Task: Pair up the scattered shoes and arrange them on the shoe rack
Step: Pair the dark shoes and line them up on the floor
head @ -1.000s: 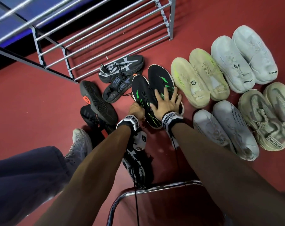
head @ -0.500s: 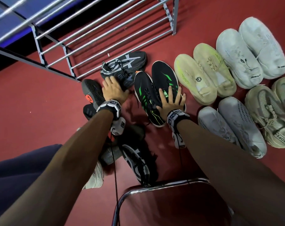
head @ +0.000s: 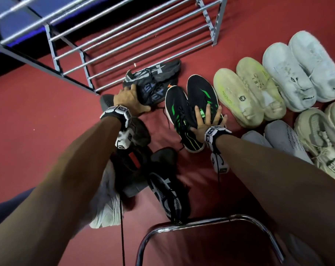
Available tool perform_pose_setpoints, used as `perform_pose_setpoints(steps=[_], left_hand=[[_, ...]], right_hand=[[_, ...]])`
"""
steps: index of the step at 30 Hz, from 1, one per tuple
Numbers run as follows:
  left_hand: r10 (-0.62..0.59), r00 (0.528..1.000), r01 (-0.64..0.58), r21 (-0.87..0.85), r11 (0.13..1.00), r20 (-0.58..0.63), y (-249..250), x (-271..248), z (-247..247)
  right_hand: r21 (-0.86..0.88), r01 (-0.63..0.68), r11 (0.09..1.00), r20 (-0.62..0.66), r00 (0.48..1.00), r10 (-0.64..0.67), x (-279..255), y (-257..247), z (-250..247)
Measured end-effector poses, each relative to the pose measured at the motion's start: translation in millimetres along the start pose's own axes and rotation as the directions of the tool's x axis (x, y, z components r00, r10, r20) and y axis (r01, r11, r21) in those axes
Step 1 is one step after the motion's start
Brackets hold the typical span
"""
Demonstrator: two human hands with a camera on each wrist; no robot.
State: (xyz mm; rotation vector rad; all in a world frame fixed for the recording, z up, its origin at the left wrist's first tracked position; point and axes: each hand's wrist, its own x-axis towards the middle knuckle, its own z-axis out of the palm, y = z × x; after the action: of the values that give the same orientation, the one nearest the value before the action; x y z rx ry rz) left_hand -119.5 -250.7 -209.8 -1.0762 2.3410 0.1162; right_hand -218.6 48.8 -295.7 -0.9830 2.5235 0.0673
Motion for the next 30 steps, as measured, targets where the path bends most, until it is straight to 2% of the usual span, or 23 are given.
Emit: perform_pose_setpoints(steps=[2, 4, 8, 11, 15, 17, 19, 21, 22, 23, 24, 25, 26, 27, 28, 29, 30], left_hand=[[-0.003, 1.000, 0.004, 0.058, 0.998, -0.014, -19, -7, -14], [-0.065, 0.998, 0.067, 0.120, 0.990, -0.022, -46, -18, -22], [-0.147, 0.989, 0.144, 0.221, 0.965, -0.004, -96, -55, -5], [-0.165, 0.985, 0.162, 0.064, 0.985, 0.041, -111, -76, 6], [-0.151, 0.988, 0.154, -0.200, 0.968, 0.035, -87, -97, -2], [-0.199, 0.978, 0.209, -0.364, 0.908, 0.063, -73, -108, -11], [-0.238, 0.965, 0.260, -0.522, 0.812, 0.111, -57, -122, -21], [-0.278, 0.949, 0.309, -0.601, 0.737, 0.148, -42, -138, -28], [-0.287, 0.948, 0.307, -0.614, 0.727, 0.135, -34, -146, -26], [-0.272, 0.958, 0.269, -0.631, 0.728, 0.094, -25, -155, -23], [-0.233, 0.971, 0.208, -0.649, 0.732, 0.048, -16, -164, -18], [-0.160, 0.987, 0.123, -0.652, 0.748, 0.002, -7, -173, -12], [-0.056, 0.998, 0.035, -0.643, 0.765, -0.011, 2, -184, -8], [0.084, 0.996, -0.059, -0.637, 0.769, 0.010, 8, -193, -5], [0.201, 0.978, -0.120, -0.621, 0.774, 0.061, 11, -200, -3], [0.289, 0.950, -0.170, -0.580, 0.796, 0.119, 10, -202, 2], [0.309, 0.936, -0.193, -0.489, 0.851, 0.170, 7, -201, 5]], right_hand=[[-0.044, -0.040, 0.998, -0.006, 0.999, 0.039, 0, -1, -7], [-0.025, -0.052, 0.998, 0.095, 0.994, 0.054, 4, -2, -8], [-0.102, -0.046, 0.994, 0.190, 0.980, 0.065, 3, -4, -10], [-0.087, -0.057, 0.995, 0.244, 0.967, 0.077, 4, -3, -18], [-0.101, -0.044, 0.994, 0.236, 0.969, 0.067, -4, -7, -26], [-0.099, -0.060, 0.993, 0.280, 0.956, 0.086, -8, -12, -39], [-0.052, -0.107, 0.993, 0.281, 0.952, 0.118, -11, -19, -53], [0.121, -0.155, 0.980, 0.099, 0.985, 0.143, -17, -32, -67], [0.288, -0.152, 0.945, 0.006, 0.987, 0.158, -23, -43, -74], [0.531, -0.133, 0.837, -0.012, 0.986, 0.165, -31, -58, -89], [0.778, -0.131, 0.614, 0.086, 0.991, 0.102, -36, -77, -100], [0.903, -0.231, 0.361, 0.260, 0.965, -0.033, -42, -95, -110], [0.920, -0.368, 0.137, 0.388, 0.904, -0.181, -48, -108, -123], [0.897, -0.438, 0.053, 0.438, 0.870, -0.227, -50, -115, -127], [0.910, -0.412, 0.050, 0.414, 0.891, -0.187, -48, -116, -124], [0.938, -0.317, 0.138, 0.328, 0.943, -0.062, -49, -111, -120], [0.941, -0.225, 0.252, 0.221, 0.974, 0.041, -47, -99, -112]])
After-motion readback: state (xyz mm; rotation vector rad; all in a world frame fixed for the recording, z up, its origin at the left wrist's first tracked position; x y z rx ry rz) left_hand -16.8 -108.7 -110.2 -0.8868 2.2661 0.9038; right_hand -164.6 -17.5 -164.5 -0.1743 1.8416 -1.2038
